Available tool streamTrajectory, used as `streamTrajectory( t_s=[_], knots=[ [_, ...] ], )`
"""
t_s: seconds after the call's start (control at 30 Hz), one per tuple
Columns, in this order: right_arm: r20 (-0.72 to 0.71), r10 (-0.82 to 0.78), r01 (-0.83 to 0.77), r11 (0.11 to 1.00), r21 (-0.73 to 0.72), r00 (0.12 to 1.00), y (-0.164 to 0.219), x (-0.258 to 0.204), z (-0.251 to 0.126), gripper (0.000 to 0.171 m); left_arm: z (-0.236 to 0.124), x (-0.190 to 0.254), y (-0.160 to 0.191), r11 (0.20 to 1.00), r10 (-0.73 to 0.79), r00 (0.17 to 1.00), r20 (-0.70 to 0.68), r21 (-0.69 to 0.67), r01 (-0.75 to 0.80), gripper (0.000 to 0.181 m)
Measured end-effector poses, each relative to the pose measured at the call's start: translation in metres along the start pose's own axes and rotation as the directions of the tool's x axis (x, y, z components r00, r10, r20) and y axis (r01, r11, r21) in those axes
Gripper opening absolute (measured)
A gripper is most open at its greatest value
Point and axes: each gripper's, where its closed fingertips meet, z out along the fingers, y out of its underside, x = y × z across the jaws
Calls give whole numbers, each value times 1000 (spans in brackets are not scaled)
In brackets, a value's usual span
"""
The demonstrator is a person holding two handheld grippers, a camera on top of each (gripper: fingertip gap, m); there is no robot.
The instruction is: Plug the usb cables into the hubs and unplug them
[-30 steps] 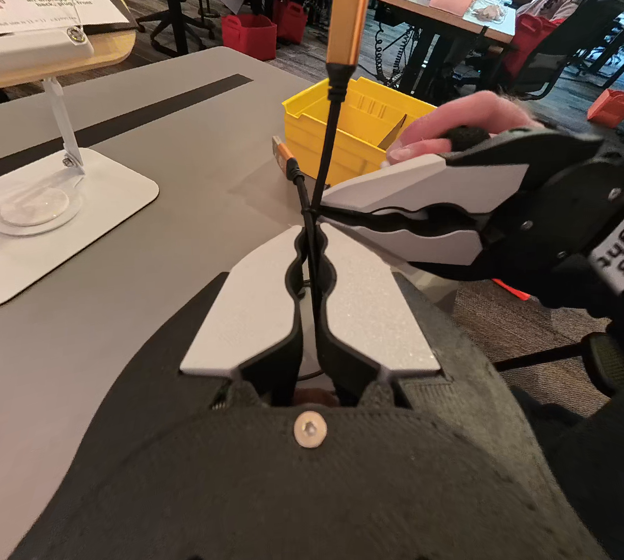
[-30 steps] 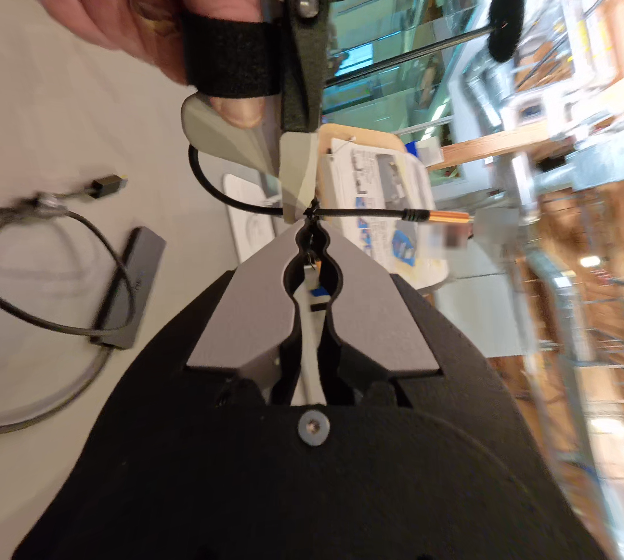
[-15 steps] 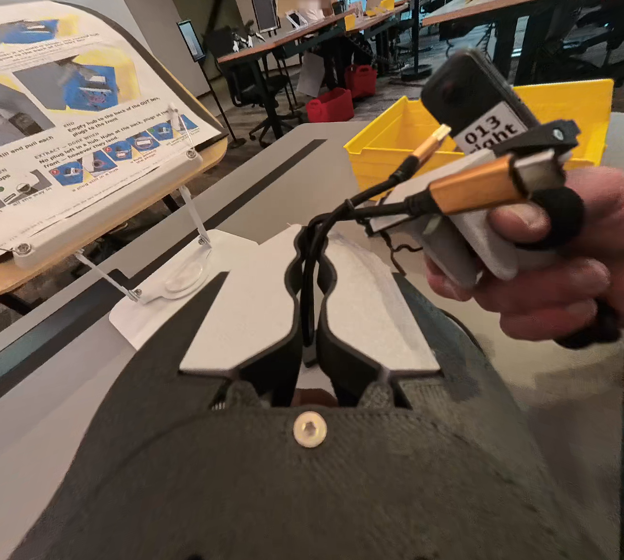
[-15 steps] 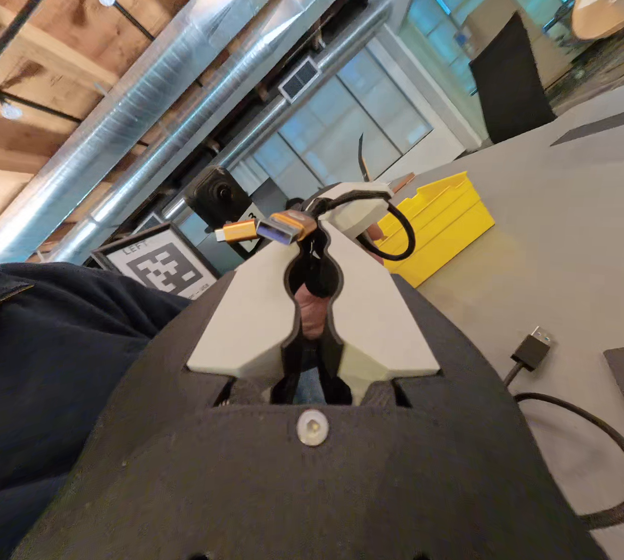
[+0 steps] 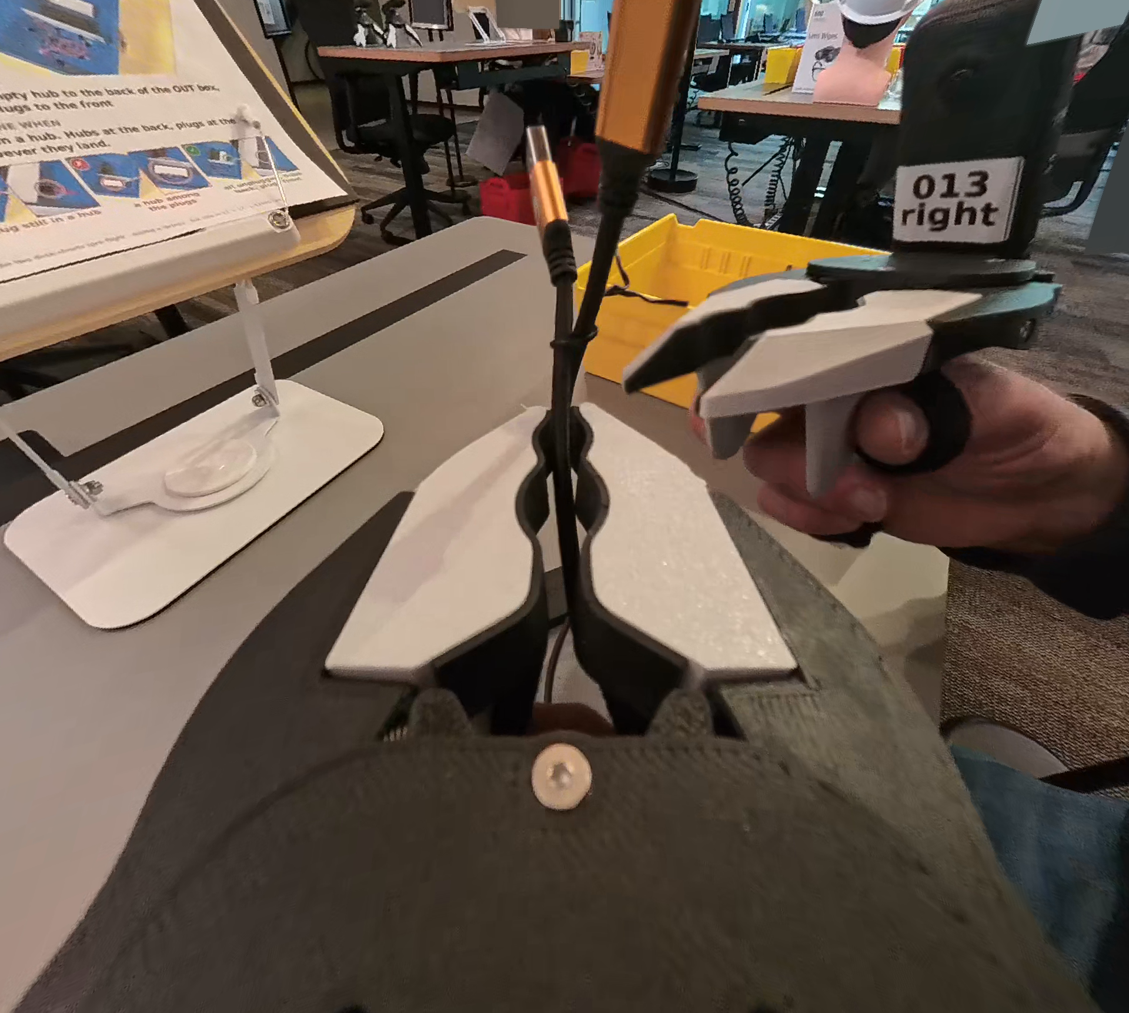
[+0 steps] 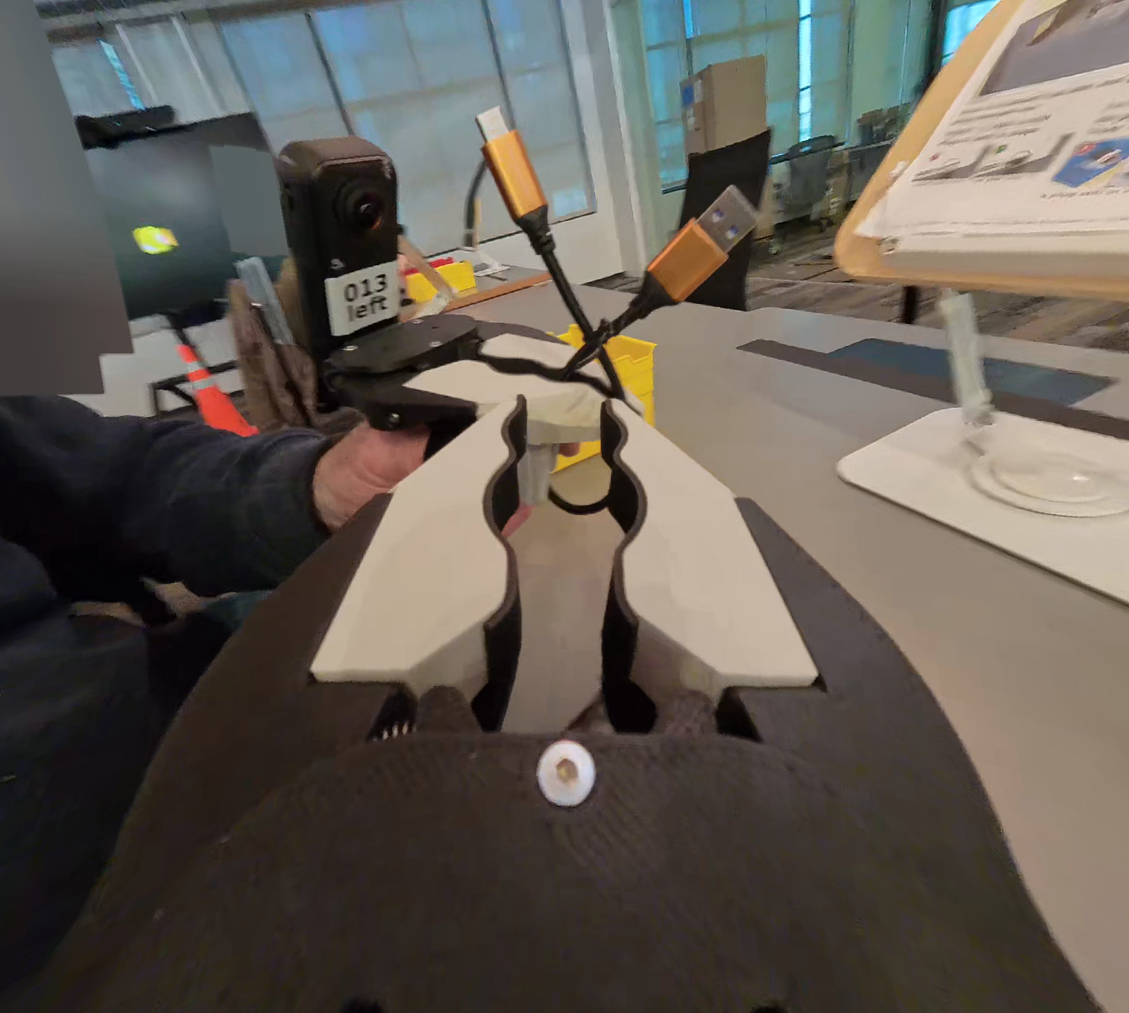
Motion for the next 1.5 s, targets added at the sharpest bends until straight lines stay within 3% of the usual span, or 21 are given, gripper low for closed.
streamTrajectory(
  t_s=[0.1,0.17,0.27,0.37,0.43,0.6,0.7,0.83,0.9,0.97,1.03,1.13,1.3,1.5],
  knots=[
    [-136,-216,212,976,-46,967,-6,11,-8,21,-1,2,0,999,-40,999,-20,-4,40,3],
    [-231,-442,431,897,-100,867,-18,14,-15,19,0,3,2,999,-47,999,-27,-17,47,3],
    [-250,-717,670,697,-255,650,-27,14,-17,15,2,5,3,998,-55,998,-38,-28,54,3],
    [-182,-899,804,438,-404,398,-25,18,-15,15,3,7,2,997,-64,997,-45,-33,62,3],
    [-142,-926,822,375,-428,349,-21,18,-14,1,3,7,1,997,-64,997,-47,-34,62,3],
    [-151,-906,816,423,-393,396,-24,11,-13,1,2,9,2,997,-66,997,-50,-38,64,3],
    [-174,-861,792,508,-338,478,-28,7,-14,10,2,8,2,997,-67,997,-48,-34,65,3],
    [-161,-654,622,754,-210,739,-36,10,-18,13,1,11,0,999,-39,998,-51,-26,38,3],
    [-118,-460,442,884,-149,880,-37,15,-20,20,1,11,0,1000,-19,999,-46,-24,18,3],
    [-53,-246,240,965,-107,968,-35,18,-20,27,1,12,0,1000,0,999,-42,-23,-1,3],
    [8,-128,128,988,-87,992,-33,16,-21,27,2,14,1,999,19,999,-37,-28,-20,3],
    [51,-69,74,993,-96,996,-27,10,-18,27,3,16,2,999,24,999,-39,-32,-25,3],
    [6,-141,141,984,-107,990,-24,9,-16,0,4,15,3,999,22,999,-39,-38,-23,3],
    [-33,-215,209,970,-127,976,-26,9,-14,7,4,15,5,998,37,999,-32,-42,-39,3]
  ],
)
